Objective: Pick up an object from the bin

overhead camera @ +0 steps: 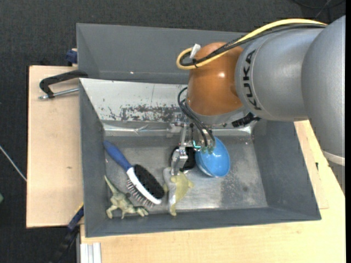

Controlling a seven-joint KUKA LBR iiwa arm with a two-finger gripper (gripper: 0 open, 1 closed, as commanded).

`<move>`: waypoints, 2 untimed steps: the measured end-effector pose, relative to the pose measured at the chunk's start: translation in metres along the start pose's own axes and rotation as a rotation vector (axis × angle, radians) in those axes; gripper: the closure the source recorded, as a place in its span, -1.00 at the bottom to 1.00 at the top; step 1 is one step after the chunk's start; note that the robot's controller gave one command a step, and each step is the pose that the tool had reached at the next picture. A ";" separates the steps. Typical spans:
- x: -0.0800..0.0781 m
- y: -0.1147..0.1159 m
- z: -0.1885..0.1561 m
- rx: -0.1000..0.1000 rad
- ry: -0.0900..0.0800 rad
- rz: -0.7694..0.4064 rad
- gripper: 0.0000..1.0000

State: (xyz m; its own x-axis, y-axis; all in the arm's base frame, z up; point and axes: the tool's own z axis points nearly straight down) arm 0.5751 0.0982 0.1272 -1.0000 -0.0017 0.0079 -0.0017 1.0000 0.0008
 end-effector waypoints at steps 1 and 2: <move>-0.005 -0.037 0.052 -0.009 -0.012 0.076 -1.00; -0.006 -0.036 0.049 -0.007 -0.017 0.070 1.00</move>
Offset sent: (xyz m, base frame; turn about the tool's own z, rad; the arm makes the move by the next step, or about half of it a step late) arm 0.0007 -0.0395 -0.0572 0.0701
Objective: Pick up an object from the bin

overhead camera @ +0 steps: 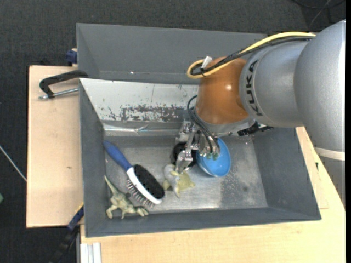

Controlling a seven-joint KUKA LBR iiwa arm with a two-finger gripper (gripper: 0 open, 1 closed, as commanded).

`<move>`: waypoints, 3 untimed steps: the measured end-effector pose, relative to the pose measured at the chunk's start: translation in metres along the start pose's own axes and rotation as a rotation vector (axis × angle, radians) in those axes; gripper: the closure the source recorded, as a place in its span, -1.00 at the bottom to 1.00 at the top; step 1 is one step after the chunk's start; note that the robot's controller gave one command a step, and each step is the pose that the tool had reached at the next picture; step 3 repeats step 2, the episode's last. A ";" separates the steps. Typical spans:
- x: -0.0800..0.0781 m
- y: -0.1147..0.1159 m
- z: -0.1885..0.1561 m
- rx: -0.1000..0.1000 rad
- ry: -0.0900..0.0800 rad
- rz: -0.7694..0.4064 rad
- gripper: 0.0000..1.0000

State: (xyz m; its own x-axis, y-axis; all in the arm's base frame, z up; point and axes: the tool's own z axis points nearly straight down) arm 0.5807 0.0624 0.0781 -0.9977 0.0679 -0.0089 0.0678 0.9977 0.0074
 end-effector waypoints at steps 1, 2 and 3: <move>0.021 -0.001 -0.006 0.003 0.003 -0.383 1.00; 0.019 -0.004 -0.136 0.005 -0.005 -0.440 1.00; 0.019 -0.004 -0.136 0.005 -0.005 -0.440 1.00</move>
Offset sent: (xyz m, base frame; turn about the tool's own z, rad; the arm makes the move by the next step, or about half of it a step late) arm -0.0235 -0.0016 0.0024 -0.3825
